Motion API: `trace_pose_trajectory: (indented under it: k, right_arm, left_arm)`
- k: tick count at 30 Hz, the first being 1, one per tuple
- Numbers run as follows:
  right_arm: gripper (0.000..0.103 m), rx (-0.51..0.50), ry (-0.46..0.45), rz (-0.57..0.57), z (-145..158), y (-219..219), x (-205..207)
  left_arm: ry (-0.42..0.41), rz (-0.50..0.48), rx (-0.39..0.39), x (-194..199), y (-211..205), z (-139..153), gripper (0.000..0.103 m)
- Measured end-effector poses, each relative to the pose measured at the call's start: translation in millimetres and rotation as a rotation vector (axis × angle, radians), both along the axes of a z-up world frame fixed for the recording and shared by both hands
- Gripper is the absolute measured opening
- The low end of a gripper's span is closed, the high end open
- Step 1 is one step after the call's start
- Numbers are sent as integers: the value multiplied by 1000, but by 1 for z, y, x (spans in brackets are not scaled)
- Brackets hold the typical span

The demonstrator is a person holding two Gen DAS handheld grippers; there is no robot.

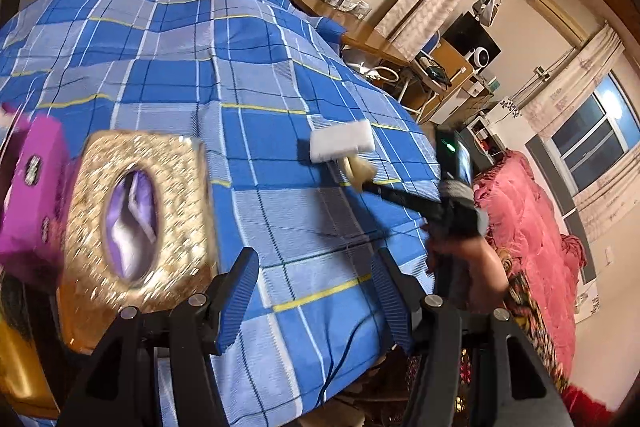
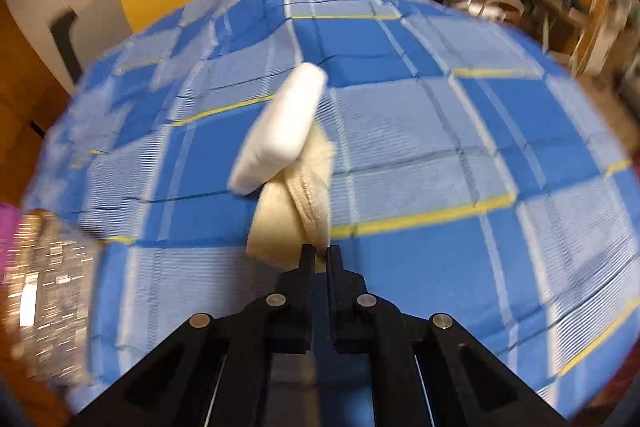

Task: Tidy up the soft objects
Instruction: 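Grasp the cream mesh cloth with the right gripper, then grasp the white sponge with the left gripper while the right holds the cloth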

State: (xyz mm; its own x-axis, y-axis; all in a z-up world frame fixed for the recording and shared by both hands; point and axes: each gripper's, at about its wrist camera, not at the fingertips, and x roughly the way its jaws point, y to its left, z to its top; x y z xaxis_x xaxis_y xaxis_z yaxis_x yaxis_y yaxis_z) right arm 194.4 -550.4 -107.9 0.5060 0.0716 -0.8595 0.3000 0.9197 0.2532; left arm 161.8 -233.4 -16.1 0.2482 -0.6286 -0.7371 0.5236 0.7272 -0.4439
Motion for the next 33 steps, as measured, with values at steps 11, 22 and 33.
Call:
trace_pose_trajectory:
  k: [11,22,33]
  right_arm:
    - [5,-152,83,-204,-3,-25,-31]
    - [5,-20,116,-291,-16,-44,-41]
    - [22,78,43,-372,-10,-62,-49]
  left_arm:
    - [37,-11,33,28,-83,-14,66]
    - [214,-116,124,68,-180,-84,73]
    - [124,-306,213,55,-205,-113,76]
